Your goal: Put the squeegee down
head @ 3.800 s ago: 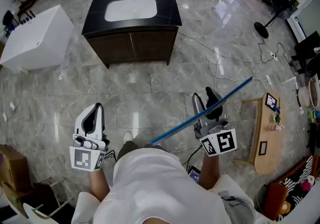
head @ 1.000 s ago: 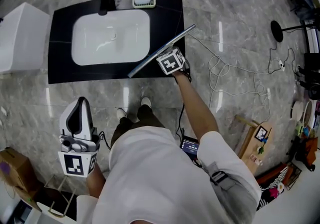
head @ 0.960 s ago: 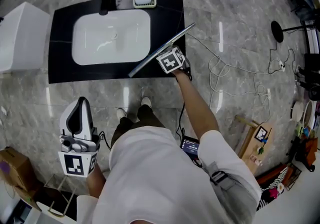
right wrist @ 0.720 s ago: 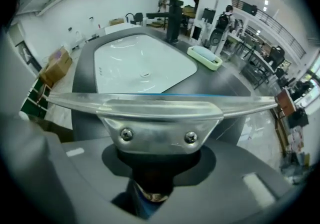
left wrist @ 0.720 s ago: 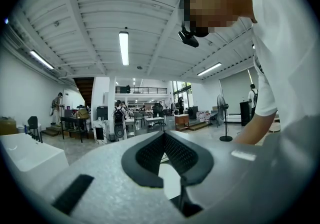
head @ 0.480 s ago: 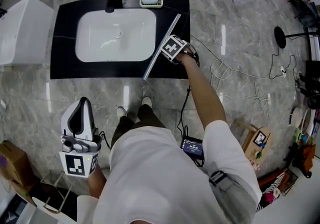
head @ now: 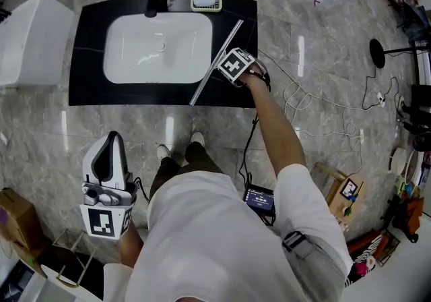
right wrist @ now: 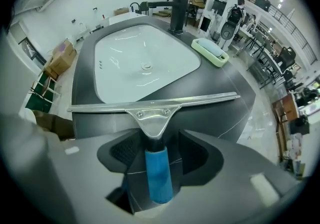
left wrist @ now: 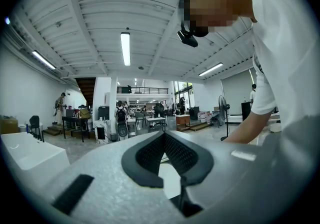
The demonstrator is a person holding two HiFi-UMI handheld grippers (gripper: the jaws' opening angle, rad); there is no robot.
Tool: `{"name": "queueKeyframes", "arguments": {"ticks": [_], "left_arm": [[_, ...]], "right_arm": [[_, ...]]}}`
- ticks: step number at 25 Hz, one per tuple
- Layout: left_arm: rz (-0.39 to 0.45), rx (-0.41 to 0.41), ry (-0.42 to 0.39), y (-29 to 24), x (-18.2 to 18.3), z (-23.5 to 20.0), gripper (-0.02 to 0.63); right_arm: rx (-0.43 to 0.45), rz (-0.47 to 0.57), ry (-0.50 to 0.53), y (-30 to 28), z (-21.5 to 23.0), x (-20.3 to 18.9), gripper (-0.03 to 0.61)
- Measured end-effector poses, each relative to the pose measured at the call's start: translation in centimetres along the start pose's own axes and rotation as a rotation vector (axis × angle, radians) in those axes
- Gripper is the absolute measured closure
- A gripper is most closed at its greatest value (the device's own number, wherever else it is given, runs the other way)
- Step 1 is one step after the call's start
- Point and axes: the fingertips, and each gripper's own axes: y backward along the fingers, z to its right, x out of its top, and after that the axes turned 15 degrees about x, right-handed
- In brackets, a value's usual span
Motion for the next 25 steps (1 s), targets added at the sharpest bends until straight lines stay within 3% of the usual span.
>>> {"name": "queueKeyframes", "arguments": {"ticks": [4,11,17,23,25], "left_arm": [[0.005,-0.011,0.009,0.0,-0.1,0.0,0.614],[0.004,0.000,0.007,0.6,0.1,-0.1,0.614],[0.001,-0.032,0.002,0.5,-0.2,0.6,0.614],[0.006,-0.065,-0.011,0.0,-0.5,1.2,0.614],[-0.027,-0.057,-0.011,0.5,-1.4,1.5,0.614]], "right_arm": [[-0.048,0.036,-0.010,1.1,0.5,-0.2,0.314],[-0.149,0.231,-0.013,3.8,-0.7,0.8,0.325],[-0.264,0.475,0.021,8.3,-3.7,1.5,0.471],[-0.274,0.787,-0.019,14.2,-8.6,3.0,0.572],[-0.250,0.852,-0.051,15.0,-11.1,2.5,0.572]]}}
